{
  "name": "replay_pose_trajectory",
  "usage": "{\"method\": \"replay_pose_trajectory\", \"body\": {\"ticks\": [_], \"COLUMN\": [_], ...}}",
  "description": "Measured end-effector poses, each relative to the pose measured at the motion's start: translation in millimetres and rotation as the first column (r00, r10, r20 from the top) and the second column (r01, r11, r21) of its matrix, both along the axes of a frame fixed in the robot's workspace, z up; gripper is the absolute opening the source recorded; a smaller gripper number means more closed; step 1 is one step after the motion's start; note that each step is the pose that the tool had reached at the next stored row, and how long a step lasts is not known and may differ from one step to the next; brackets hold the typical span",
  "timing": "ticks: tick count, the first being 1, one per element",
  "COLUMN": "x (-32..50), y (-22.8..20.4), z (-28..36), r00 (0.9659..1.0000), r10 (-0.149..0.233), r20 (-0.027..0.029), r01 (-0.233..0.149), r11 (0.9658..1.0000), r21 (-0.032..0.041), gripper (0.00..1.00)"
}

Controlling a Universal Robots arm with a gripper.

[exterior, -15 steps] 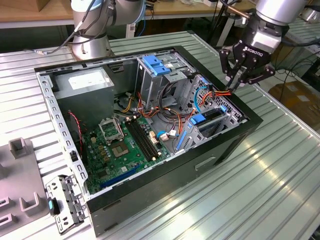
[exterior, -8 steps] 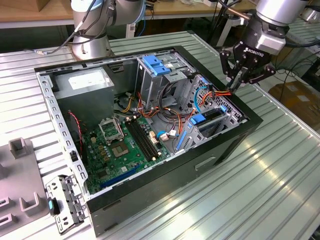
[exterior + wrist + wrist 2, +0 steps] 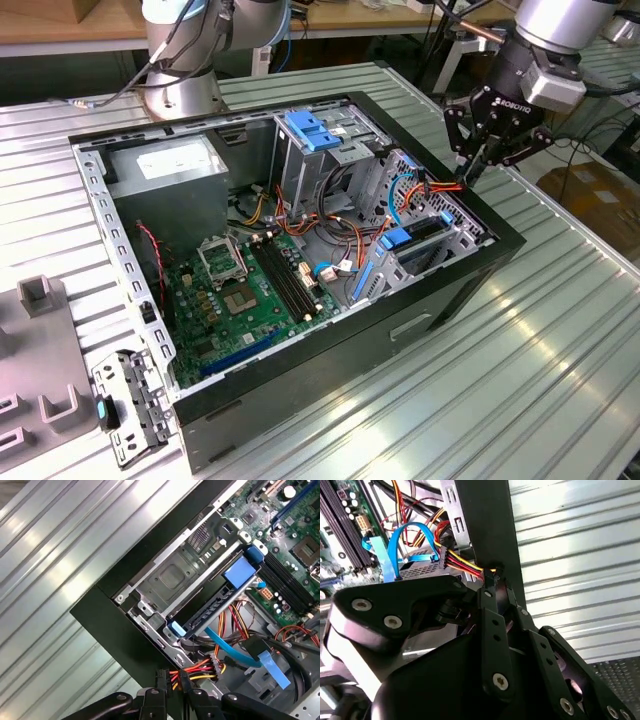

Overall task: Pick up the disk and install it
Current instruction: 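Insert the first disk wire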

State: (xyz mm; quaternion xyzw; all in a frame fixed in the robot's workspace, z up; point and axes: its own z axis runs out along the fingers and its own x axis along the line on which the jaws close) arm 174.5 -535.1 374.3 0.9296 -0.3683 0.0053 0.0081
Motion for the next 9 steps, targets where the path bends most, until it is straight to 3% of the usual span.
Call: {"method": "replay_pose_trajectory", "body": {"ticks": [6, 9], "x": [0.2, 0.2], "y": [0.0, 0.0], "z": [-3.1, -6.6], "r00": [0.9959, 0.9954], "r10": [0.090, 0.096], "r20": [0.0032, 0.0044], "r01": [-0.090, -0.096], "r11": [0.9959, 0.9954], "r21": [-0.0003, -0.0025], "gripper": [0.24, 0.24]}}
